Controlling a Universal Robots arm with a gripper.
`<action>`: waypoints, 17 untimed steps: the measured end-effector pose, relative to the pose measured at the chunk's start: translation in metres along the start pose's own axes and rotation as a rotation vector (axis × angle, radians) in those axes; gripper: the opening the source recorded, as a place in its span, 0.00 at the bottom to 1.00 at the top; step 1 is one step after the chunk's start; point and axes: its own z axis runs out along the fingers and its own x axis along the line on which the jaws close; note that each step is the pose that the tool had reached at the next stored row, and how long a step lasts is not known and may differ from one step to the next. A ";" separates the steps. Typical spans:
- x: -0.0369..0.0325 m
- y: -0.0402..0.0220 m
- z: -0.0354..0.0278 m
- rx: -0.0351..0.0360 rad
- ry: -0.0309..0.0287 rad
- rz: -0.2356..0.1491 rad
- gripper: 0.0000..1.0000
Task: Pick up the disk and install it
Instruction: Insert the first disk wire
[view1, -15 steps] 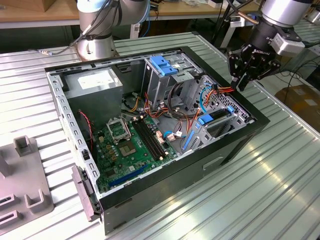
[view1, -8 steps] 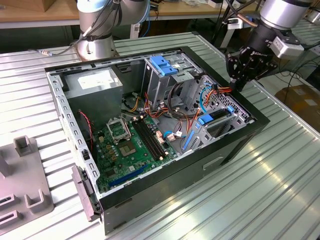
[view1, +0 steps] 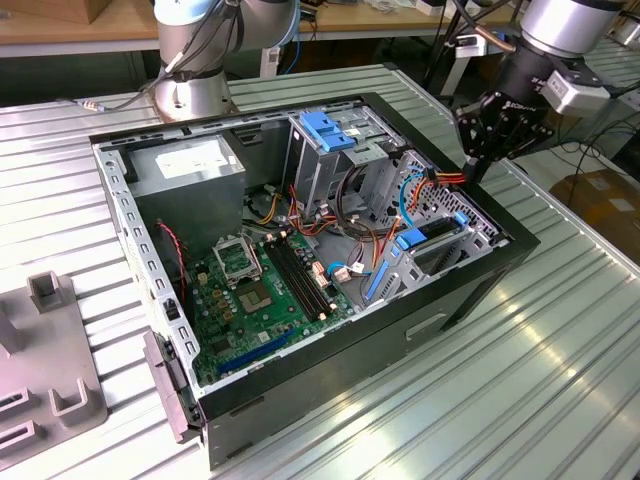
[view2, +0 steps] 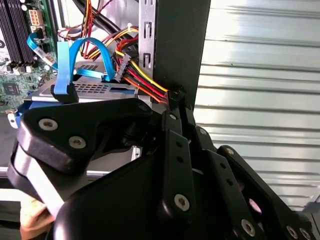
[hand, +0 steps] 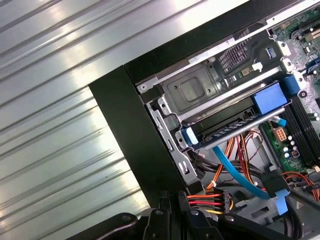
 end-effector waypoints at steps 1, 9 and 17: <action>-0.0001 0.0000 -0.0001 -0.0004 0.0001 0.008 0.17; -0.0023 0.0012 -0.0038 -0.0012 0.0001 0.033 0.17; -0.0086 0.0045 -0.0034 -0.0071 0.0030 0.069 0.17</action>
